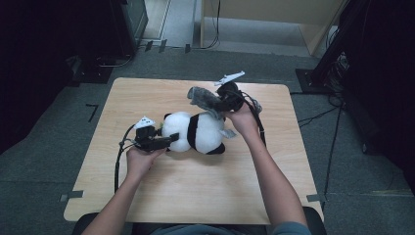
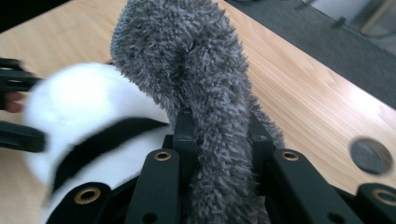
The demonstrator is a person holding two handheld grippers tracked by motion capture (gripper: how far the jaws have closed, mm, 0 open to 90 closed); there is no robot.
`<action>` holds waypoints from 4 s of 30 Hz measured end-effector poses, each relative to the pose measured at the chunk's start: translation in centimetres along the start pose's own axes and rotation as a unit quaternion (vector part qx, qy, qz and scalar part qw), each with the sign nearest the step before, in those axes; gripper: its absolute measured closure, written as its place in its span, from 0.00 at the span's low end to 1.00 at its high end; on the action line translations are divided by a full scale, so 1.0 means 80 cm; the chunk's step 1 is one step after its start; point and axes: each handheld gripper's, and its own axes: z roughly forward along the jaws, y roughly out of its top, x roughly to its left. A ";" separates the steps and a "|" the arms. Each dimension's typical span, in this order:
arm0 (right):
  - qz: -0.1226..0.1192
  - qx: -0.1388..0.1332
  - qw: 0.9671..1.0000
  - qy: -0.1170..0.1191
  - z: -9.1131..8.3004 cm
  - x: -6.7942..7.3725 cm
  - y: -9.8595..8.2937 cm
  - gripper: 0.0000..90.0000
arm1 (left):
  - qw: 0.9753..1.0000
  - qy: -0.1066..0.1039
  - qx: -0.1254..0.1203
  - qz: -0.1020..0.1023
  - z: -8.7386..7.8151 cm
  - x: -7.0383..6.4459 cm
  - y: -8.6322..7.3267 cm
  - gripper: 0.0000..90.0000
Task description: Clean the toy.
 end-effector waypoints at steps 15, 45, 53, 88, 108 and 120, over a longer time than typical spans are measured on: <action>-0.081 0.007 0.996 0.046 0.034 0.091 0.021 0.80 | 1.000 0.006 -0.003 0.008 -0.001 -0.002 0.000 0.38; -0.068 0.000 0.998 -0.002 0.014 0.071 -0.022 0.83 | 1.000 0.008 0.001 0.003 0.001 -0.002 0.001 0.40; -0.032 -0.023 0.999 -0.015 -0.020 0.039 -0.048 0.83 | 1.000 0.002 -0.002 -0.002 0.001 0.000 0.000 0.40; -0.100 -0.030 0.994 0.044 0.030 0.107 0.012 0.84 | 0.999 0.022 -0.020 0.018 -0.005 -0.014 -0.003 0.29; -0.094 0.003 0.995 0.013 0.038 0.094 -0.015 0.84 | 0.999 0.034 0.004 0.025 -0.002 -0.013 -0.003 0.34; -0.046 -0.041 0.998 -0.013 -0.033 0.046 -0.063 0.83 | 0.999 0.030 0.001 0.027 -0.001 -0.010 -0.005 0.34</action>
